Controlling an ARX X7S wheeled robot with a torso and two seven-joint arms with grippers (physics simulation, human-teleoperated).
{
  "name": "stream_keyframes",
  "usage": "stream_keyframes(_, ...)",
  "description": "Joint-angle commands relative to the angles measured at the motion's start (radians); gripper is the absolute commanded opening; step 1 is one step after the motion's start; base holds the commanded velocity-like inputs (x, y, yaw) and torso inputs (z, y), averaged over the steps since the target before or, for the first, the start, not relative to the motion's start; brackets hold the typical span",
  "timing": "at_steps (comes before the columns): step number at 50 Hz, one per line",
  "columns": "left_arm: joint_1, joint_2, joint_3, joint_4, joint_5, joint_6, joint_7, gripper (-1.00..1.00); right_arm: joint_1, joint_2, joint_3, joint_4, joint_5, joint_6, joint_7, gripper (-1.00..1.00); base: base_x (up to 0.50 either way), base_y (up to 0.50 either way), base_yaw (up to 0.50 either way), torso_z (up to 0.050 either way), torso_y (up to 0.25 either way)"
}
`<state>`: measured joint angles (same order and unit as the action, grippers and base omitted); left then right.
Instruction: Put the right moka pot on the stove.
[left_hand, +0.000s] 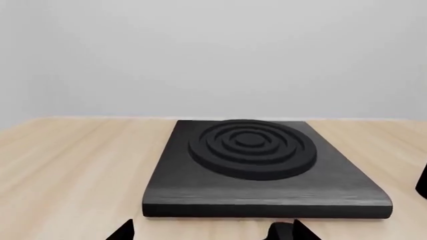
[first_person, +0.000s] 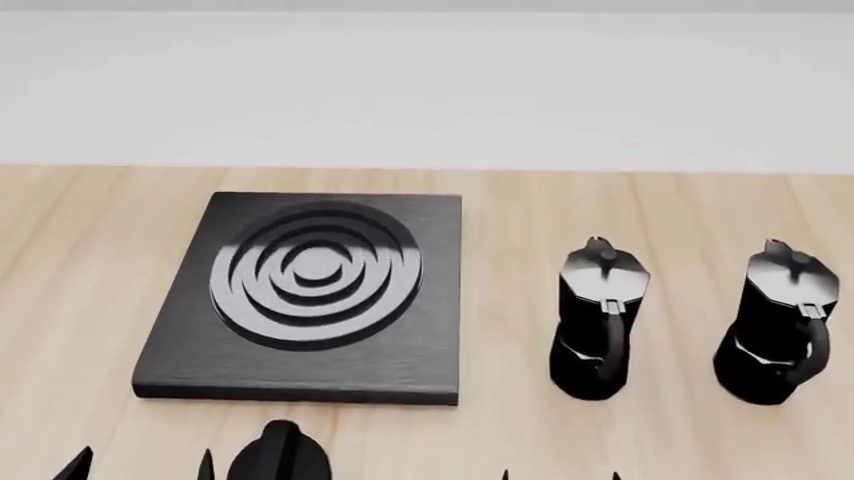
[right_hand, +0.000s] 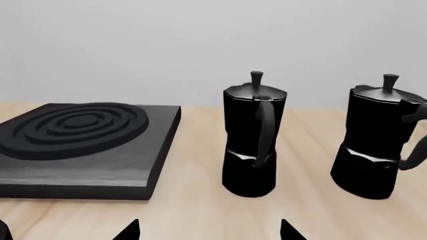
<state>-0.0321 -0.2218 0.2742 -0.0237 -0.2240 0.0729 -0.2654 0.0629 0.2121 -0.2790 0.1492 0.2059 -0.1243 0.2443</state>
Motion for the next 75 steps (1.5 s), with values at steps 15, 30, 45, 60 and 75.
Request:
stream_keyframes(15,-0.003,-0.008,0.012,0.003,-0.007,-0.005,-0.009,1.00,0.008,0.006,-0.011,0.007,0.008,0.002,0.006,1.00,0.14,0.00,0.00,0.000,0.000)
stream_keyframes(30,-0.005,-0.011,0.015,-0.003,-0.015,0.001,-0.011,1.00,0.007,0.011,-0.015,0.004,0.011,-0.003,0.013,1.00,0.14,0.00,0.00,0.000,0.000)
stream_keyframes(45,0.011,-0.065,0.025,0.198,-0.081,-0.192,-0.031,1.00,0.022,0.055,-0.018,-0.145,0.031,0.122,0.029,1.00,0.02,0.00,0.00,0.000,0.000)
stream_keyframes(60,-0.048,-0.177,-0.068,0.740,-0.232,-0.612,-0.203,1.00,0.043,0.135,0.023,-0.490,0.111,0.368,0.091,1.00,0.00,0.00,0.00,0.000,0.001)
stream_keyframes(75,-0.177,-0.197,-0.112,0.978,-0.354,-0.881,-0.333,1.00,0.090,0.154,0.031,-0.630,0.123,0.491,0.147,1.00,0.00,0.00,0.00,0.000,0.000)
